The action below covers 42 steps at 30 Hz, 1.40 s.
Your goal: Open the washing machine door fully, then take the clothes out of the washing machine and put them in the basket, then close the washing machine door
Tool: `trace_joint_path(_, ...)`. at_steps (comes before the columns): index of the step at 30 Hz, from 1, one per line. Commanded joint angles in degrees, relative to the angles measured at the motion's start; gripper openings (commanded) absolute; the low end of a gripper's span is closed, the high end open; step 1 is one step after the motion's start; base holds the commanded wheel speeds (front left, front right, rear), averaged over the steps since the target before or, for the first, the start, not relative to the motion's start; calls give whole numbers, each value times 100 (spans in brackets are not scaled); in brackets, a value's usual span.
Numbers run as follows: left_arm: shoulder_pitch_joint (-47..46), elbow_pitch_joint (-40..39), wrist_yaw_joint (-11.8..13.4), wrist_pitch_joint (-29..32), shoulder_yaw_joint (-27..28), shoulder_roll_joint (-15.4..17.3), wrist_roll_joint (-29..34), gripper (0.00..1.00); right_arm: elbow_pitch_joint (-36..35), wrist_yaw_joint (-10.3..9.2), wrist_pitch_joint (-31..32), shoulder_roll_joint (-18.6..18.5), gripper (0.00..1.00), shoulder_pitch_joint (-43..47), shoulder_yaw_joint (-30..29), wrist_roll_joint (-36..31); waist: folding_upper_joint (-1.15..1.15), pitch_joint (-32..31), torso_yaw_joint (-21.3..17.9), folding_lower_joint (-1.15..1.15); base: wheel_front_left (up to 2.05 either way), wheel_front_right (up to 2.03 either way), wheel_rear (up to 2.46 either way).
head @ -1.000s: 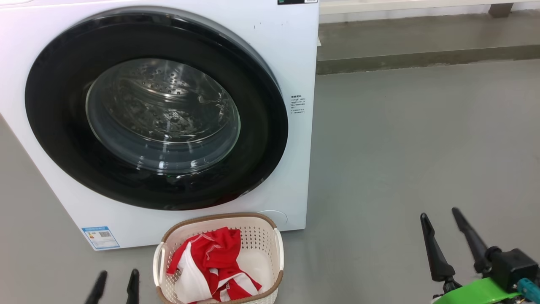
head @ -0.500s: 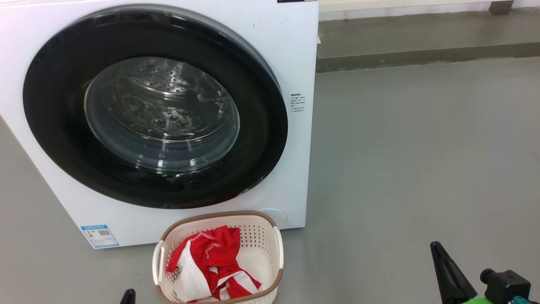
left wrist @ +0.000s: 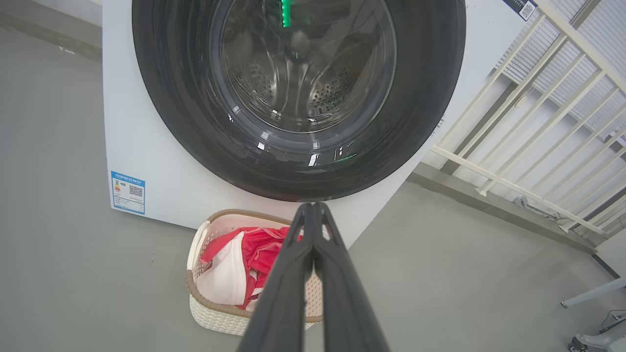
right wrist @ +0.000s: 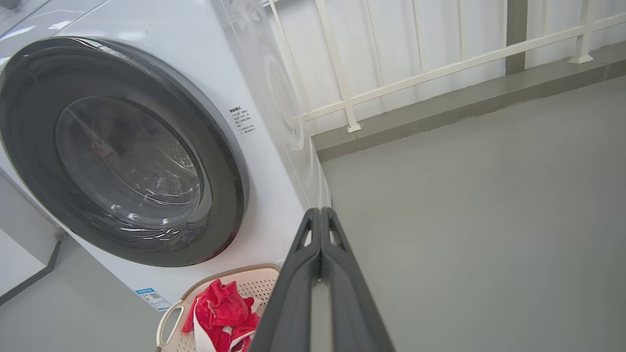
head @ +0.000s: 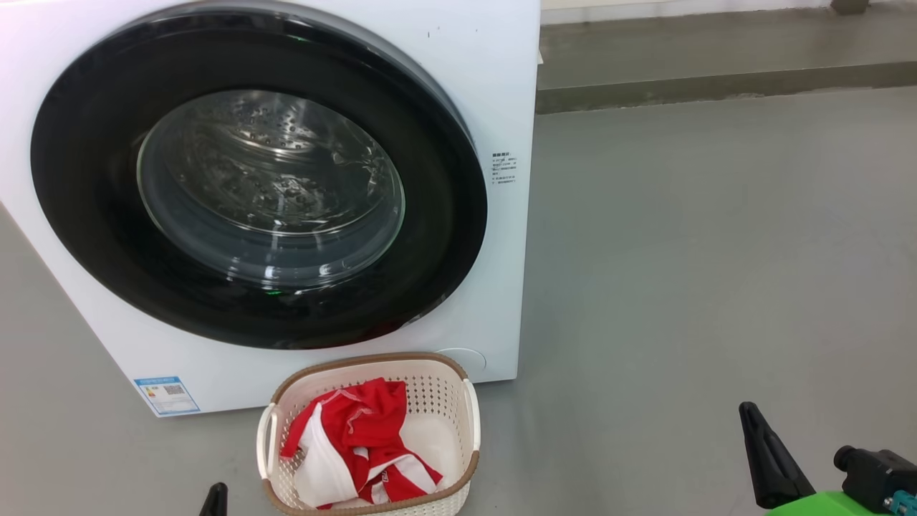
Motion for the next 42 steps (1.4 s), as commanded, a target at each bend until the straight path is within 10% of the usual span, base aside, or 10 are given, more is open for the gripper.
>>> trace_joint_path(1, -253, -114, -8, 33, 93, 39, -167, 0, -132, -1, 38, -47, 0, -295, -26, 187, 0, 10, -2, -1, 0, 0, 0)
trace_joint_path(42, -782, 46, -22, 708, 254, -82, -2503, 0, -84, -3, 729, -12, 0, -676, -169, 2731, 0, 234, -42, -1, 0, 0, 0)
